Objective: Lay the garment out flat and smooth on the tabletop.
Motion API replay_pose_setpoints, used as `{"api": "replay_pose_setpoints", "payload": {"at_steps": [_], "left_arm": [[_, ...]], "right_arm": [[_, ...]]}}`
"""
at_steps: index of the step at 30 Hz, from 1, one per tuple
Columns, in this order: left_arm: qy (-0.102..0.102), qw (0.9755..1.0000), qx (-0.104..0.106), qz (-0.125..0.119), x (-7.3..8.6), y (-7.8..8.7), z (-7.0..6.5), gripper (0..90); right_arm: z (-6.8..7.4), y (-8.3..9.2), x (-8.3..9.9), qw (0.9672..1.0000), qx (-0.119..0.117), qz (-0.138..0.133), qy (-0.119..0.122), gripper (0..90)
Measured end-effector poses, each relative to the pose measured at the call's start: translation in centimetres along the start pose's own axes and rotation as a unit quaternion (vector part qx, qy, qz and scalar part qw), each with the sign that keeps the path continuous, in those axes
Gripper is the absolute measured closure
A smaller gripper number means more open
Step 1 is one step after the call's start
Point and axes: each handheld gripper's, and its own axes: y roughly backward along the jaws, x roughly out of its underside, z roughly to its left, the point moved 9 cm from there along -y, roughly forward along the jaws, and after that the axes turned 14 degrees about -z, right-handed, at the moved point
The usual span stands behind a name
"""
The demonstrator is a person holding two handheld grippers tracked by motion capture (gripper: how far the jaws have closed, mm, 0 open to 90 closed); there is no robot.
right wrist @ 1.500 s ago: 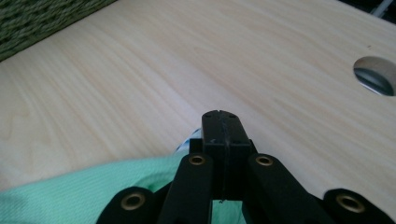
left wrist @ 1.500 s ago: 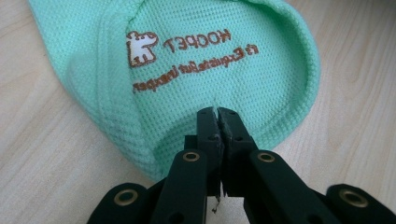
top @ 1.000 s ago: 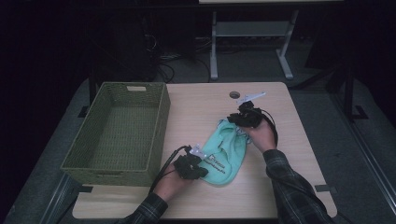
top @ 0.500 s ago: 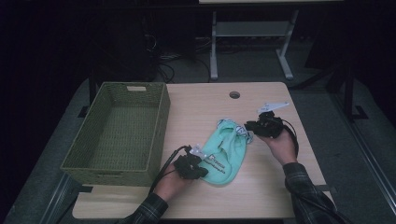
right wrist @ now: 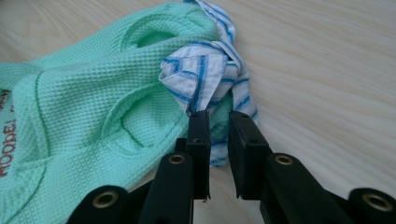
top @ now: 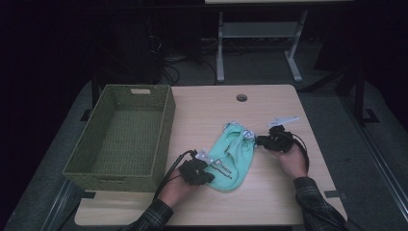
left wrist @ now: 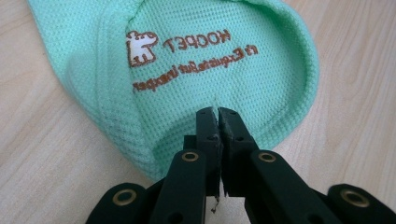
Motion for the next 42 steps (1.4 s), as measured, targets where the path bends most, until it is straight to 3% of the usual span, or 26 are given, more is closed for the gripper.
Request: {"api": "replay_pose_setpoints", "payload": {"at_steps": [14, 21, 24, 29, 36, 38, 42], "left_arm": [[0.000, 1.0000, 0.003, -0.001, 0.0, 0.0, 0.0, 87.0], [-0.001, 1.0000, 0.004, -0.001, 0.0, 0.0, 0.1, 87.0], [-0.001, 1.0000, 0.003, -0.001, 0.0, 0.0, 0.0, 87.0], [-0.001, 1.0000, 0.002, -0.001, 0.0, 0.0, 0.0, 87.0], [0.003, 1.0000, 0.000, -0.005, 0.0, -0.1, -0.1, 86.8], [0.001, 1.0000, 0.003, -0.001, 0.0, 0.0, -0.1, 85.6], [0.005, 0.9999, 0.004, -0.010, -0.5, 0.0, -0.3, 79.1]], "right_arm": [[1.1, -2.5, -0.1, 0.9999, -0.008, -0.001, -0.008, 67.6], [1.6, -3.6, 0.3, 0.9999, -0.003, 0.008, 0.012, 76.7], [1.8, -3.7, 0.3, 0.9998, -0.012, 0.011, 0.013, 87.4], [1.3, -3.2, 0.0, 0.9998, 0.003, 0.004, 0.018, 89.5], [-0.9, -2.3, 0.7, 0.9995, 0.025, 0.013, 0.014, 89.8], [-0.9, -2.1, 0.8, 0.9998, 0.021, 0.005, -0.001, 88.9], [-0.6, -1.6, 0.6, 0.9998, 0.016, -0.010, 0.007, 82.9]]}}
